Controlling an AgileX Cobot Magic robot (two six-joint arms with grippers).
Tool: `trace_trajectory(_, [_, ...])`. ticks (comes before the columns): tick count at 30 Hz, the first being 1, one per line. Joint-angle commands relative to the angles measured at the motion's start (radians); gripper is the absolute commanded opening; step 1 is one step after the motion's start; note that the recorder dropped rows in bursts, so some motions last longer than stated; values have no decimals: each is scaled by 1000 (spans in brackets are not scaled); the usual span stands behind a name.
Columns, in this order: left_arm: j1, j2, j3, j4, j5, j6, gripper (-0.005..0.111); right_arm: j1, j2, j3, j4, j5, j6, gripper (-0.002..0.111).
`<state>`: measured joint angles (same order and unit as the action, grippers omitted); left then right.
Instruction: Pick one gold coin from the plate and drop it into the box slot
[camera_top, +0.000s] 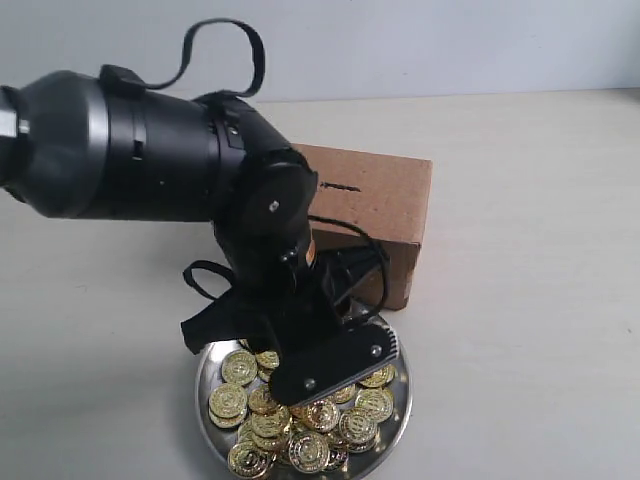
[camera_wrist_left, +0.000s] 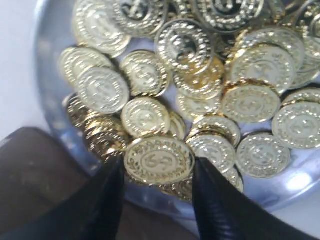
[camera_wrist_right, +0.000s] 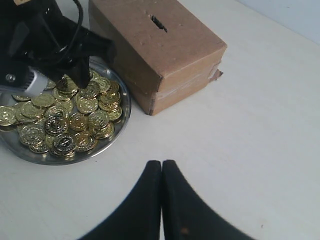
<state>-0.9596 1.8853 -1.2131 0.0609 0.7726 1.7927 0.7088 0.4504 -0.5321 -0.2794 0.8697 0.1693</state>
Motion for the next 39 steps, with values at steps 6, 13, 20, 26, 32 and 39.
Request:
trace_trajectory(6, [69,-121,1,6,-426,-657,28,1,-8,6,-7,-20,1,0])
trace_trajectory(13, [162,-121,1,6,-694,-1094,28,1,-8,6,-7,-20,1,0])
trace_trajectory(20, [177,-113,1,6,-716,-1249,28,1,-8,6,-7,-20,1,0])
trace_trajectory(26, [186,-111,1,4,-716,-1401,28,1,-8,6,-7,-22,1,0])
trace_trajectory(32, [195,-85,1,4,-830,-1712,28,1,-8,6,-7,-26,1,0])
trace_trajectory(39, [193,-46,1,4,-826,-2018,12,1,-8,6,-5,-26,1,0])
